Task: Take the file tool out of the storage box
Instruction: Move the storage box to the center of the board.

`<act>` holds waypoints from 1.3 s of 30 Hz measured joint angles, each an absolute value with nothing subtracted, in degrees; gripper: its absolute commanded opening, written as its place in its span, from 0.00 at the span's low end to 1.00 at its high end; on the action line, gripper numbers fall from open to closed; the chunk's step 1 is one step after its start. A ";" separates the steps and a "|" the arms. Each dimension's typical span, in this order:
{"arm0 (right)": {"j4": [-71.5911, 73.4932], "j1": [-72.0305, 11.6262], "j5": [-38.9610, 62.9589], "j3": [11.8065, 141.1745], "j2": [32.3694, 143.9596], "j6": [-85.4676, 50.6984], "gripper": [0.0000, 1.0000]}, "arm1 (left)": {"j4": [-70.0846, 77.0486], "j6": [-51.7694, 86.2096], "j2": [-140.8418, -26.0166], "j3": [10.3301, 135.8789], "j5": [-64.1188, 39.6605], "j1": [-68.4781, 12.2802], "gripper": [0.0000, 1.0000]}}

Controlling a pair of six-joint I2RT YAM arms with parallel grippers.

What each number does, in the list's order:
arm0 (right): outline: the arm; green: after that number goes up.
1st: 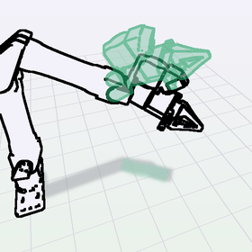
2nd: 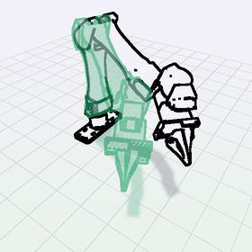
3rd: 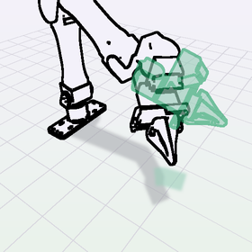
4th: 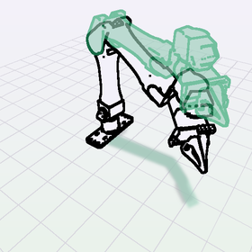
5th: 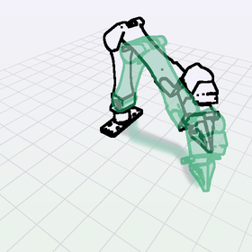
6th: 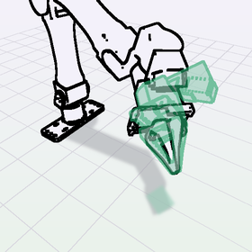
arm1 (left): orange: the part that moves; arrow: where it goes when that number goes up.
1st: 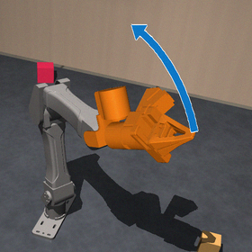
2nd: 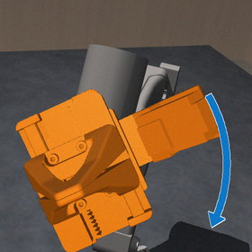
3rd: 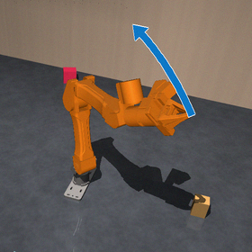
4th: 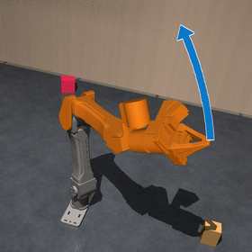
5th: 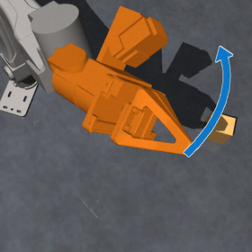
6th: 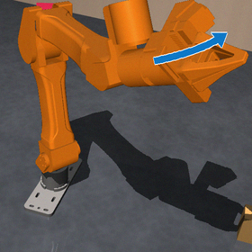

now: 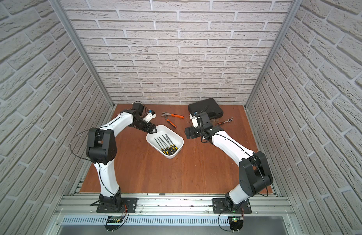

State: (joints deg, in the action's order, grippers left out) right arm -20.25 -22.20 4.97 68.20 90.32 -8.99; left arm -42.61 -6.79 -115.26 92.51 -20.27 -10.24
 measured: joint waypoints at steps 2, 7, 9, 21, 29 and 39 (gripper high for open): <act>-21.78 -22.63 6.07 71.02 92.66 -8.19 0.92 | -41.95 -3.40 -112.92 92.53 -20.47 -9.39 0.86; -27.35 -23.29 8.75 79.42 100.20 -5.06 0.85 | -39.16 4.89 -103.15 89.03 -19.70 -7.81 0.84; -30.06 -23.81 9.34 83.35 103.81 -3.18 0.82 | -37.56 7.42 -97.69 83.77 -19.14 -7.64 0.84; -39.90 -29.85 9.69 99.31 119.13 3.86 0.67 | -33.76 16.27 -88.60 63.68 -18.31 -7.62 0.84; -40.99 -31.07 6.52 103.18 124.09 3.25 0.43 | -32.29 16.67 -88.58 63.68 -18.35 -7.62 0.84; -41.91 -31.90 3.36 105.80 126.13 -0.97 0.09 | -33.12 16.01 -88.53 63.68 -17.34 -7.60 0.85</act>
State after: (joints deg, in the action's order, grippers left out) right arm -41.91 -31.90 3.36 105.80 126.13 -0.97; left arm -33.12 16.01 -88.53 63.68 -17.34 -7.60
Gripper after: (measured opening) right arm 0.158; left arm 0.845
